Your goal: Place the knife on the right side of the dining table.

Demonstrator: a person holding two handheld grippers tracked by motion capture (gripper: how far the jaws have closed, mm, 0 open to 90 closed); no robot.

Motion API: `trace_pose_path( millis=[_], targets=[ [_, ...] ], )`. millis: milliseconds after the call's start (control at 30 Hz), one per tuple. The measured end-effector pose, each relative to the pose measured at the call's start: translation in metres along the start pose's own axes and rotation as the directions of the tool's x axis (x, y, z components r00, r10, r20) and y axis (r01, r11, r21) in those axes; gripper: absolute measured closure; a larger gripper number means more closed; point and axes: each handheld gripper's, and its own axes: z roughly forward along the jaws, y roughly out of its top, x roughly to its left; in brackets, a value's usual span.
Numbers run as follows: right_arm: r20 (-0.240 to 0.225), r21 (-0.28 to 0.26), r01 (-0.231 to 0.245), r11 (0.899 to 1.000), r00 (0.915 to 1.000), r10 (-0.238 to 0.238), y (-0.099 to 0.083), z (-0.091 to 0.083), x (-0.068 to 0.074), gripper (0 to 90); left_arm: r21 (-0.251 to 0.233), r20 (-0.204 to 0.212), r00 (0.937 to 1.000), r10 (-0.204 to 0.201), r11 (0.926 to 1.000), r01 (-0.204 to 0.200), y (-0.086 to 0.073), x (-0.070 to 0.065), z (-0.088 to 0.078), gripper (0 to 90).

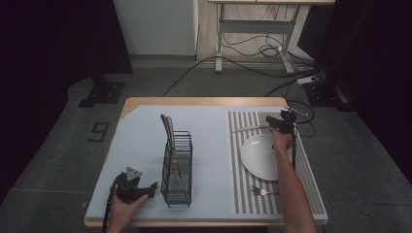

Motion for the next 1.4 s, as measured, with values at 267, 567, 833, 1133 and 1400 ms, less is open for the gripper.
trace_pose_path(
  millis=[267,567,833,1133,1400],
  targets=[
    [-0.009,0.036,0.045,0.998,0.999,-0.045,0.001,0.011,0.008,52.5,0.0,0.0,1.0,-0.001,1.0,0.001,0.0,0.0,0.0,10.7],
    [0.002,0.112,0.04,0.993,0.9992,-0.04,0.004,0.025,0.011,52.1,0.0,0.001,1.0,-0.001,1.0,0.001,0.0,0.0,0.0,10.6],
    [0.036,0.149,0.076,0.986,0.996,-0.082,0.005,0.032,0.017,52.2,-0.002,0.002,1.0,-0.001,1.0,0.001,0.0,0.0,0.0,10.6],
    [0.051,0.159,0.081,0.984,0.9946,-0.091,0.005,0.033,0.016,53.1,-0.002,0.002,1.0,-0.001,1.0,0.001,0.0,0.0,0.0,10.7],
    [0.049,0.159,0.055,0.986,0.9967,-0.064,0.006,0.031,0.011,52.9,-0.002,0.002,1.0,0.0,1.0,0.0,0.0,0.0,0.0,10.6]
  ],
)
